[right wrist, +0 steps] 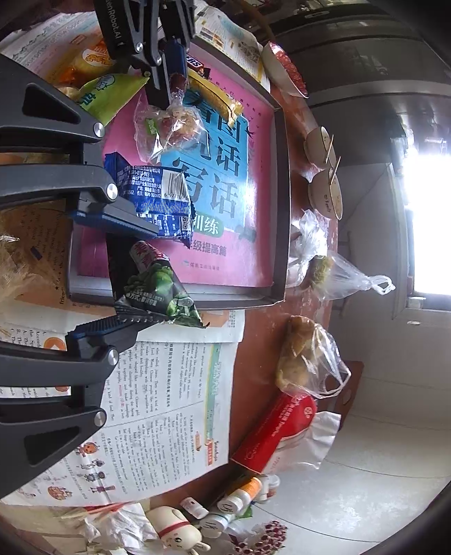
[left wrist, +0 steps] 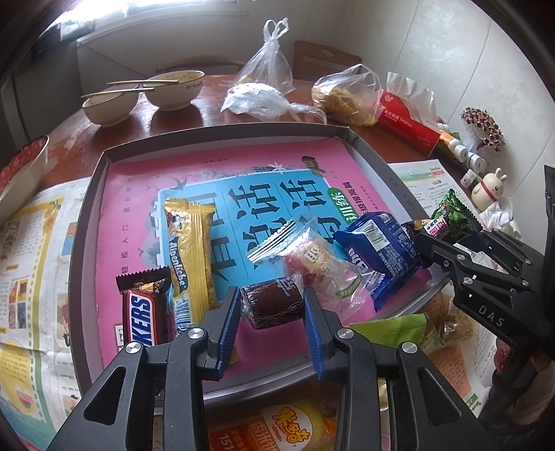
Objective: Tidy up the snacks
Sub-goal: 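Lower and release the brown cake and green candy into the tray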
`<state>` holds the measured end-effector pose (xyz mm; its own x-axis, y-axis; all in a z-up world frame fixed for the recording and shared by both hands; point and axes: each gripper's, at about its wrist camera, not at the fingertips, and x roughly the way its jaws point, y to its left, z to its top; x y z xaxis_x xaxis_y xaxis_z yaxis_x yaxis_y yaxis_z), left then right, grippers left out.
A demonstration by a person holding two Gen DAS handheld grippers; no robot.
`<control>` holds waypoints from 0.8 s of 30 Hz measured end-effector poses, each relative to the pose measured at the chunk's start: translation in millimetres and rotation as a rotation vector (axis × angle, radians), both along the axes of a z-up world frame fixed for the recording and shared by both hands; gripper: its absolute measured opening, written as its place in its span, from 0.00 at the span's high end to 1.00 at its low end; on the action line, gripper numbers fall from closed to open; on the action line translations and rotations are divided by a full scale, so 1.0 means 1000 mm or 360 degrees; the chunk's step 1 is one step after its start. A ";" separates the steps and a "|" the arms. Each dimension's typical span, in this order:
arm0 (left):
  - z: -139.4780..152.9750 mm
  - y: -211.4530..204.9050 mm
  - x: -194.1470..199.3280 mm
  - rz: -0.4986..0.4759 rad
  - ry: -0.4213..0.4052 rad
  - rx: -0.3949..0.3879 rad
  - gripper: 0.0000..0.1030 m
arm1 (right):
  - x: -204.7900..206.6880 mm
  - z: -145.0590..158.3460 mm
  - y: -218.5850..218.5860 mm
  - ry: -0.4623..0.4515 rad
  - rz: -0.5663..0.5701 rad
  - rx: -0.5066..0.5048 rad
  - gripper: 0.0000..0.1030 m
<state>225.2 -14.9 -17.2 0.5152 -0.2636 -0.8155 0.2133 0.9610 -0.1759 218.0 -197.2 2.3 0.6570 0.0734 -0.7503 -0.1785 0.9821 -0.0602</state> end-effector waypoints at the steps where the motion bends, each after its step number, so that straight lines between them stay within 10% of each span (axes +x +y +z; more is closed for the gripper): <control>1: 0.000 0.000 0.000 -0.0005 0.0001 -0.0002 0.65 | 0.000 0.000 -0.001 0.0007 0.0002 0.0002 0.58; 24: 0.009 0.003 0.001 -0.0006 0.0025 -0.0041 0.64 | -0.013 0.021 -0.026 -0.0019 -0.0019 0.0163 0.54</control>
